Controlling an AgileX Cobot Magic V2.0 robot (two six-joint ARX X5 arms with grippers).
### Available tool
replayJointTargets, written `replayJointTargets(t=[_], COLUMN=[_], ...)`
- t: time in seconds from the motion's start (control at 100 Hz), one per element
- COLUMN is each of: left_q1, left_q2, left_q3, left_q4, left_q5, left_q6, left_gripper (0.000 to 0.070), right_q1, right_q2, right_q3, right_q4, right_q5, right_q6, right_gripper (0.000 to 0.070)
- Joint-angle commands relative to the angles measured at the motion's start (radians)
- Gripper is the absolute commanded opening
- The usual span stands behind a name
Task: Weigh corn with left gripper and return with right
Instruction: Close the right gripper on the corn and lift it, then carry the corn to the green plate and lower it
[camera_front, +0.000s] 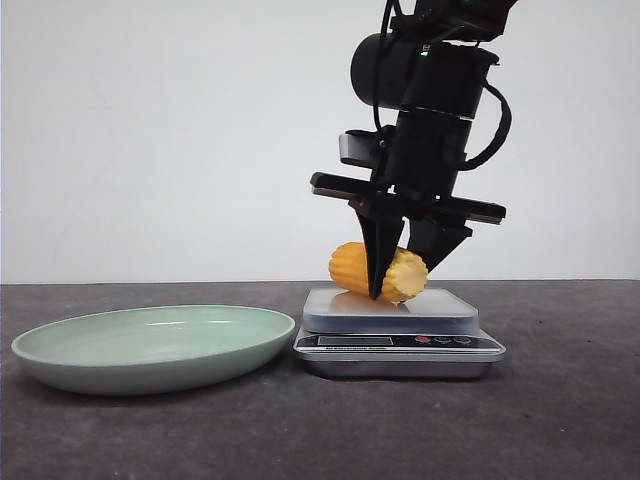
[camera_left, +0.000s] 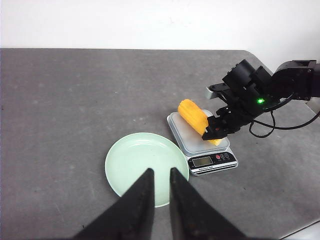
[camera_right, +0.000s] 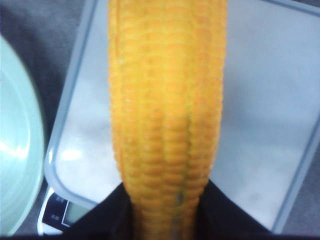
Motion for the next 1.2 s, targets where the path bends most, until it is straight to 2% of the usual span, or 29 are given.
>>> replayJointTargets(t=[0.0,0.21,0.41,0.56,0.66,0.77,0.91,1.05,1.19], left_q1=[-0.005,-0.005,-0.005,-0.005,-0.005,-0.005,-0.005,-0.005,-0.005], left_q2=[0.009,0.009,0.01,0.01,0.011,0.011,0.011,0.011,0.011], left_q3=[0.017,0.017,0.017,0.017,0.017,0.017,0.017,0.017,0.017], left_q4=[0.004,-0.013,-0.006,0.028,0.05,0.071,0.077,0.068,0.064], left_q5=[0.001,0.001,-0.027,-0.063,-0.067,-0.066,-0.066,-0.066,-0.066], left_q6=[0.0,0.0,0.001,0.003,0.003,0.014,0.04,0.04,0.04], left_gripper=[0.0011,0.0011,0.0011,0.0011,0.0011,0.0011,0.0011,0.0011,0.0011], right_q1=[0.006,0.019,0.1,0.198,0.263,0.306,0.344,0.341,0.315], right_q2=[0.017,-0.066,-0.219,-0.296,-0.303,-0.285,-0.214,-0.117,-0.05], right_q3=[0.019,0.019,0.02,0.02,0.021,0.021,0.02,0.02,0.021], right_q4=[0.004,0.072,0.282,0.448,0.515,0.507,0.421,0.334,0.335], right_q5=[-0.002,-0.002,-0.004,-0.04,-0.063,-0.061,-0.051,-0.066,-0.141], right_q6=[-0.026,-0.047,-0.045,-0.043,-0.032,-0.027,0.005,0.117,0.255], right_gripper=[0.0003,0.0003,0.0002,0.0002,0.0002,0.0002,0.0002,0.0002,0.0002])
